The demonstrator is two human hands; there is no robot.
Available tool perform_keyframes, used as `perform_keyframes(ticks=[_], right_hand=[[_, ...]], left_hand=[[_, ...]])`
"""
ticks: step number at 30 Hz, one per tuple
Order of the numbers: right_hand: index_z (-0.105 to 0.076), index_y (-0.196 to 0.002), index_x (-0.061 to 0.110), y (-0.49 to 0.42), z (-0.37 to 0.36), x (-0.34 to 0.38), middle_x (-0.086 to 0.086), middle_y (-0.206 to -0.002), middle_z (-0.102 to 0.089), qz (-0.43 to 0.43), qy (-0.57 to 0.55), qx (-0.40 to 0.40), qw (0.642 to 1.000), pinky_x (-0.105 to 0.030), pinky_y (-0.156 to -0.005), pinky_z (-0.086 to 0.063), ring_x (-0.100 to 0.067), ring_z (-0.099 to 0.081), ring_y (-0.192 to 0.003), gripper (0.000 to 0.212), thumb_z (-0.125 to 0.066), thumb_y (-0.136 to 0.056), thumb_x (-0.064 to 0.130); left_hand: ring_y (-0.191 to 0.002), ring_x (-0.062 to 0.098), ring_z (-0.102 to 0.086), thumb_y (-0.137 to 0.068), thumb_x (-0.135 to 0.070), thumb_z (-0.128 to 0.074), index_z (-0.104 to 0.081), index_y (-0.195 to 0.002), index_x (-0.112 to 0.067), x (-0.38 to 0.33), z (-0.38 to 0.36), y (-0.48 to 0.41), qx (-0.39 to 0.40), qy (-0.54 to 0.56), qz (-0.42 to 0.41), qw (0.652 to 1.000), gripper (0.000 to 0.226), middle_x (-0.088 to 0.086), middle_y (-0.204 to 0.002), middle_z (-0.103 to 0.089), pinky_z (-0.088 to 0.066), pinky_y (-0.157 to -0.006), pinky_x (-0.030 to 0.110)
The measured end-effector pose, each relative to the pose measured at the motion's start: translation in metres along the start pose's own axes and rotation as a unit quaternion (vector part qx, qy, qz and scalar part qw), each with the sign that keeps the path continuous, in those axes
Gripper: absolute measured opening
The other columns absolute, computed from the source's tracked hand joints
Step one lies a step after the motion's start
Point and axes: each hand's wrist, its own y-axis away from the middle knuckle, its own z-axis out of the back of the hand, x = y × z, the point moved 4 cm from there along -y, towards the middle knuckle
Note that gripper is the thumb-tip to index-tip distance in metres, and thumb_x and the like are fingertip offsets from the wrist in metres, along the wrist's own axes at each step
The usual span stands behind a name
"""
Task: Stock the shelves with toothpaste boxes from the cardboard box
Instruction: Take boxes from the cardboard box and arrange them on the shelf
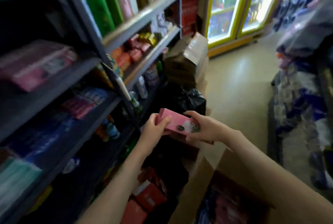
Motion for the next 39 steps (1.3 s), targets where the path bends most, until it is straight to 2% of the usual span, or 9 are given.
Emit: perform_keyframes(ticks=[5,8,11,15,18,23,26,30,39], right_hand=[[-0.042,-0.138,0.015,-0.07,0.052,0.1,-0.003,-0.129,-0.053,0.053,0.07,-0.038,0.995,-0.019,-0.092,-0.033,-0.019,-0.05,-0.119,0.08,-0.077,-0.073,0.046],[-0.058,-0.118,0.01,-0.116,0.071,0.158,-0.002,-0.106,-0.059,0.08,0.007,-0.115,0.99,-0.028,-0.086,-0.041,-0.02,-0.056,-0.102,0.061,-0.082,-0.069,0.038],[-0.065,-0.105,0.009,-0.162,0.072,0.211,-0.002,-0.093,-0.067,0.101,-0.074,-0.137,0.983,-0.03,-0.081,-0.045,-0.019,-0.063,-0.091,0.041,-0.081,-0.072,0.027],[-0.058,-0.112,0.02,-0.218,0.058,0.273,0.002,-0.096,-0.066,0.157,-0.128,-0.137,0.97,-0.026,-0.079,-0.044,-0.017,-0.062,-0.094,0.044,-0.079,-0.074,0.015],[-0.051,-0.121,0.025,-0.252,0.047,0.305,0.004,-0.101,-0.062,0.162,-0.164,-0.125,0.965,-0.028,-0.083,-0.044,-0.016,-0.059,-0.098,0.047,-0.071,-0.08,0.011],[-0.049,-0.12,0.029,-0.314,0.034,0.336,0.0,-0.11,-0.065,0.186,-0.162,-0.075,0.966,-0.038,-0.09,-0.049,-0.023,-0.062,-0.104,0.045,-0.05,-0.082,0.005],[-0.038,-0.14,0.025,-0.352,0.039,0.351,-0.003,-0.12,-0.062,0.195,-0.144,-0.056,0.968,-0.032,-0.076,-0.053,-0.02,-0.062,-0.095,0.063,-0.044,-0.084,-0.002],[-0.017,-0.152,0.025,-0.37,0.055,0.362,0.0,-0.143,-0.044,0.187,-0.139,-0.058,0.971,-0.032,-0.09,-0.046,-0.023,-0.056,-0.114,0.067,-0.051,-0.096,0.013],[-0.02,-0.15,0.02,-0.375,0.053,0.316,-0.008,-0.149,-0.036,0.162,-0.049,-0.068,0.983,-0.04,-0.108,-0.033,-0.026,-0.035,-0.136,0.067,-0.054,-0.093,0.012]], left_hand=[[-0.092,0.026,-0.066,-0.096,-0.028,-0.054,-0.054,-0.099,-0.009,-0.067,0.13,0.002,-0.185,0.106,-0.044,0.976,0.019,0.017,-0.105,-0.063,-0.058,-0.065,0.029],[-0.094,0.023,-0.067,-0.098,-0.034,-0.048,-0.052,-0.118,-0.003,-0.096,0.199,0.016,-0.241,0.156,-0.077,0.955,0.038,0.017,-0.113,-0.064,-0.058,-0.069,0.031],[-0.08,0.011,-0.069,-0.1,-0.033,-0.043,-0.049,-0.119,-0.008,-0.125,0.251,0.037,-0.258,0.174,-0.125,0.942,0.032,0.008,-0.105,-0.064,-0.057,-0.064,0.025],[-0.097,0.009,-0.066,-0.096,-0.041,-0.047,-0.052,-0.115,-0.025,-0.154,0.309,0.054,-0.271,0.061,-0.163,0.947,0.025,-0.004,-0.113,-0.064,-0.051,-0.092,0.032],[-0.102,0.0,-0.057,-0.09,-0.043,-0.057,-0.052,-0.104,-0.042,-0.168,0.343,0.056,-0.287,-0.078,-0.155,0.942,0.015,-0.015,-0.113,-0.057,-0.043,-0.082,0.014],[-0.097,0.002,-0.057,-0.083,-0.033,-0.072,-0.05,-0.116,-0.03,-0.169,0.404,0.024,-0.38,-0.197,-0.132,0.894,0.04,-0.014,-0.107,-0.06,-0.039,-0.075,0.011],[-0.092,0.006,-0.059,-0.082,-0.028,-0.073,-0.05,-0.116,-0.026,-0.17,0.433,-0.011,-0.432,-0.186,-0.135,0.872,0.041,-0.011,-0.103,-0.062,-0.041,-0.073,0.015],[-0.093,0.01,-0.061,-0.084,-0.03,-0.071,-0.051,-0.118,-0.023,-0.163,0.457,-0.056,-0.463,-0.143,-0.134,0.865,0.04,-0.012,-0.099,-0.061,-0.044,-0.075,0.022],[-0.092,0.016,-0.058,-0.086,-0.029,-0.069,-0.049,-0.123,-0.018,-0.146,0.478,-0.098,-0.473,-0.174,-0.071,0.861,0.044,-0.004,-0.103,-0.061,-0.044,-0.078,0.028]])
